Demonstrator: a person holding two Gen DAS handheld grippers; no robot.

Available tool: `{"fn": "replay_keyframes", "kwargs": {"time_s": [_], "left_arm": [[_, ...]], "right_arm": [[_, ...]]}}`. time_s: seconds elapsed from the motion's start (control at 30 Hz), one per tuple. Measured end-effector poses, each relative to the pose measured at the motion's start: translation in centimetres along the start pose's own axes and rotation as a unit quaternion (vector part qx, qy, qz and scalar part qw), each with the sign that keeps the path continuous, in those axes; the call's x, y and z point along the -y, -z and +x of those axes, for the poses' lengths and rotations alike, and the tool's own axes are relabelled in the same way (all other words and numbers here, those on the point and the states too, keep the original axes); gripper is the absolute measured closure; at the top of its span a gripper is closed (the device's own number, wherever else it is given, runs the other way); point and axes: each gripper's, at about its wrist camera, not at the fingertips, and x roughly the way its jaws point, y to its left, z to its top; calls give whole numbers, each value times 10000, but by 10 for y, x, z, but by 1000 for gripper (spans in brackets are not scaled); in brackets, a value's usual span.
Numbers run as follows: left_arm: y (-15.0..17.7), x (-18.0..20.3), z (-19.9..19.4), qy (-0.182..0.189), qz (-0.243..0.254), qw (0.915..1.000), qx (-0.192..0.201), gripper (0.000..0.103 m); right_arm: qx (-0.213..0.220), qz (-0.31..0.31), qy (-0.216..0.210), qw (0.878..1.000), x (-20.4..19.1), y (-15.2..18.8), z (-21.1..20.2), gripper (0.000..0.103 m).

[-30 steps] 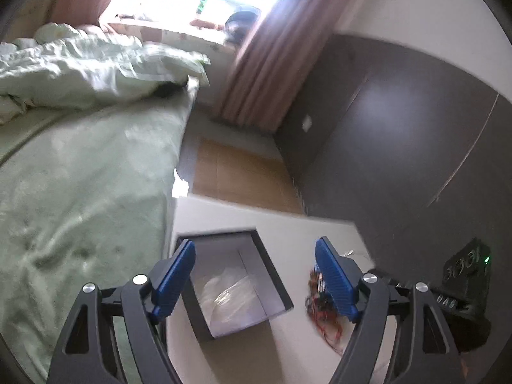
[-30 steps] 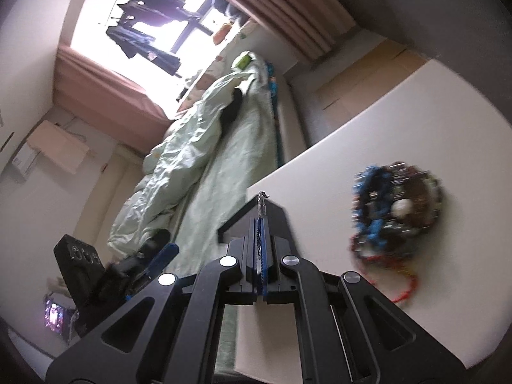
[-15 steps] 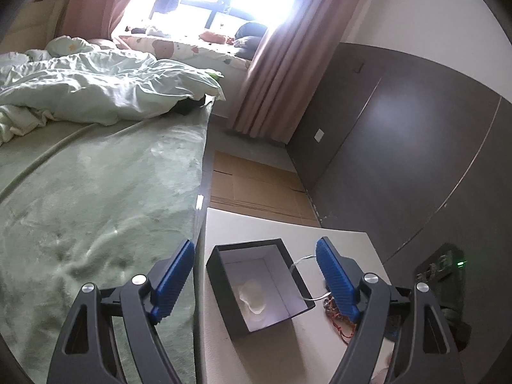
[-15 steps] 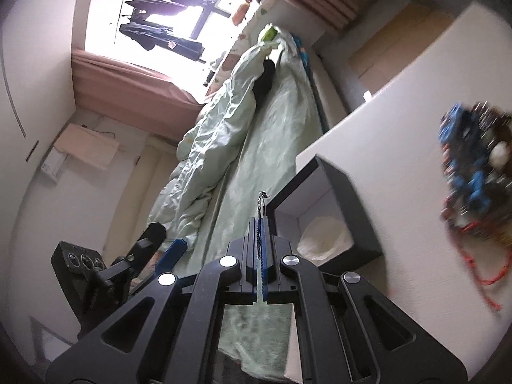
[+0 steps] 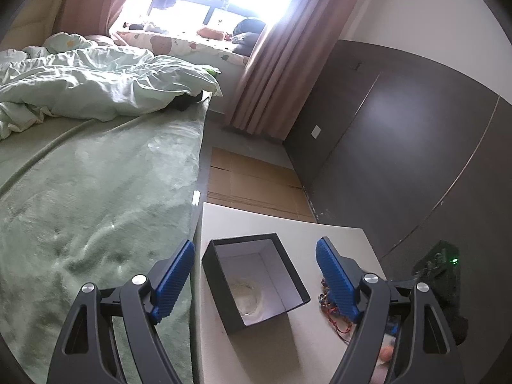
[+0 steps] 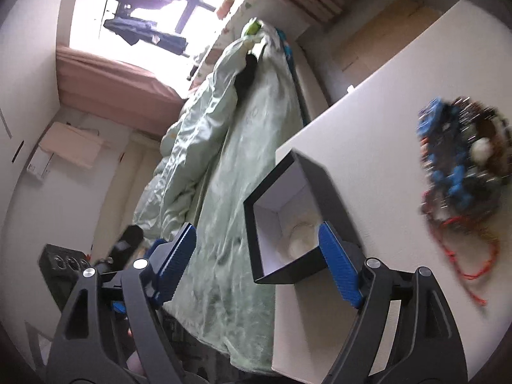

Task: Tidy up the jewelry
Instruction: 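Move the open left tool back over the jewelry pile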

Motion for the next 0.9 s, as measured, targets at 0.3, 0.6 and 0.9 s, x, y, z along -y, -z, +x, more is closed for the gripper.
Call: {"fn": "replay_keyframes", "kwargs": {"time_s": [0.3,0.6,0.9], "left_arm": [[12,34,13,145,312,9993,-146,27],[28,76,37,399,699,9959,-411,30],[20,119,83,635,1140,9870,-940,42]], "right_arm": [[730,192,475,9960,26,-13,-71,24],[1074,696,1033,9864,64,-20,-118,24],[1053,1132,1310,9793,93,-31,-136,40]]}}
